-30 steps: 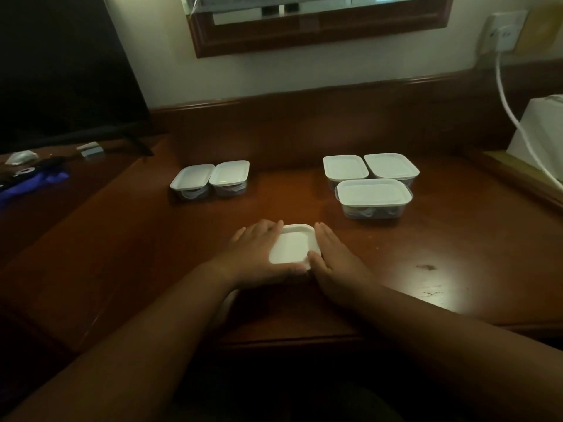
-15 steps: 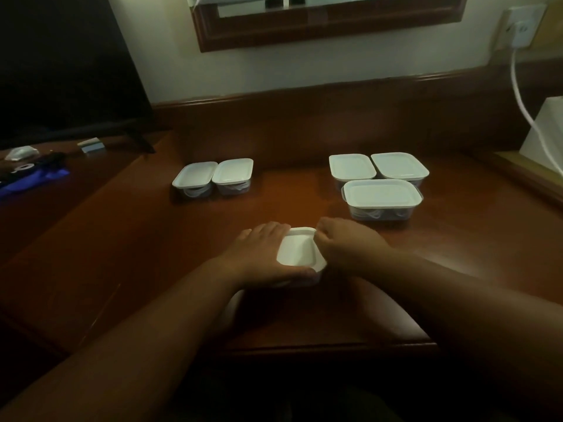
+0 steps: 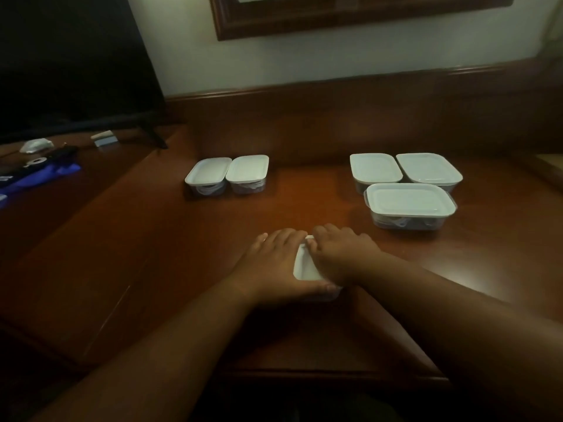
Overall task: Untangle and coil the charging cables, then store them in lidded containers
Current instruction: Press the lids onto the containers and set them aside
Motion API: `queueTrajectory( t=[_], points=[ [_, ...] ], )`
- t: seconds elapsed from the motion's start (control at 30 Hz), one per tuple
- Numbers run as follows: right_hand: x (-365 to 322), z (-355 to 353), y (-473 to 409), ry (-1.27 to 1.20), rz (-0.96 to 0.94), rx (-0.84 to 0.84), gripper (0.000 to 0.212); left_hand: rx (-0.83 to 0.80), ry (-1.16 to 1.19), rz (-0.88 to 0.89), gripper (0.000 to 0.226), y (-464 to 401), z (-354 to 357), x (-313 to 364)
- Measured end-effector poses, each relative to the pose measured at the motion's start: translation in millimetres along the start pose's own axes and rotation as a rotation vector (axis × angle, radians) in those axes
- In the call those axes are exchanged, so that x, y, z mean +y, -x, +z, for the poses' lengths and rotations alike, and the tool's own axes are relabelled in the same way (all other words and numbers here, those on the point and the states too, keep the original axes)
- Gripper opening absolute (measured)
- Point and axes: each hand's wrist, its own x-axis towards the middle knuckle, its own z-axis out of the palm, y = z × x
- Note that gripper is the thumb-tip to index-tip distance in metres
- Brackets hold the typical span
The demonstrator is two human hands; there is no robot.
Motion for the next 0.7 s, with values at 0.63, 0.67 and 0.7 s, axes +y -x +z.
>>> queueTrajectory(
  t=[0.63, 0.67, 0.7],
  points=[
    [32.7, -16.0, 5.0, -0.168, 0.083, 0.396, 0.027, 0.025, -0.12, 0.283, 0.077, 36.2, -4.8, -24.5],
    [42.6, -17.3, 6.5, -0.118, 0.069, 0.477, 0.024, -0.007, -0.211, 0.275, 0.081, 35.6, -8.6, -23.8],
    [53.5, -17.0, 6.7, -0.061, 0.042, 0.542, 0.022, -0.01, -0.281, 0.268, 0.084, 33.4, -11.5, -24.0]
  ],
)
